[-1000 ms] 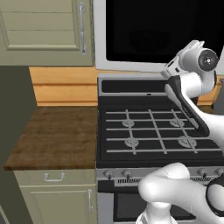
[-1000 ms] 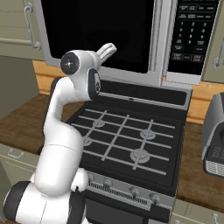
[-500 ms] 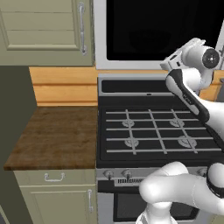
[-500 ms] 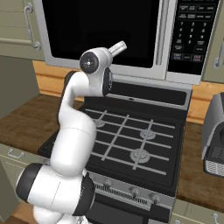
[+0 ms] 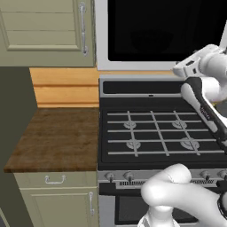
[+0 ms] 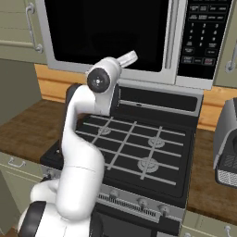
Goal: Pick the carrot from the sink and place it in the bowl. Then pick the bowl and place it in the microwave. Then close the microwave door and press the start button.
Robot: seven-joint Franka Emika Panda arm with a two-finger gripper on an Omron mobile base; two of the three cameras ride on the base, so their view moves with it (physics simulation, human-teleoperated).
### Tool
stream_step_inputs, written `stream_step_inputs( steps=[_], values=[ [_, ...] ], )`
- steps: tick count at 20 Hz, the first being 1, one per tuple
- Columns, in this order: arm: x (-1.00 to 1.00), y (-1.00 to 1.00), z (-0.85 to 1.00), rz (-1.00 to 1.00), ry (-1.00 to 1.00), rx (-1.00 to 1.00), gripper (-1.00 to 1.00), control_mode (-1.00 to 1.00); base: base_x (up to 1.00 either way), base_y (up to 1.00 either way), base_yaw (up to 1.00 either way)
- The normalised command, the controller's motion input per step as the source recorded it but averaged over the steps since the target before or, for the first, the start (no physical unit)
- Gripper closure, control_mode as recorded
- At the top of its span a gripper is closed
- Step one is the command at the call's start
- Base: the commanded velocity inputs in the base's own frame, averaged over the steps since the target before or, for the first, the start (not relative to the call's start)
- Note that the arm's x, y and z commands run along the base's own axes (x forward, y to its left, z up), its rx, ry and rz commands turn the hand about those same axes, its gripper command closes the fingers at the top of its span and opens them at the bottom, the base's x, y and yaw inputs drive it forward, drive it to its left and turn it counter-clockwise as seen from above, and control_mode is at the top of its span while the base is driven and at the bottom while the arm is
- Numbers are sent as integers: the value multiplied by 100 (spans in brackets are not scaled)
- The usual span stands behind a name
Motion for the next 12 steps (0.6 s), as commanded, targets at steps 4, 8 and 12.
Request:
stream_step_inputs(
  steps=[4, 8, 12],
  values=[
    [-100, -82, 0, 8, -6, 7, -100, -100, 0, 0, 0],
    [-100, -98, 7, 12, -7, 4, -100, -100, 0, 0, 0],
    [-93, -100, 25, 16, -11, 0, -100, -100, 0, 0, 0]
  ],
)
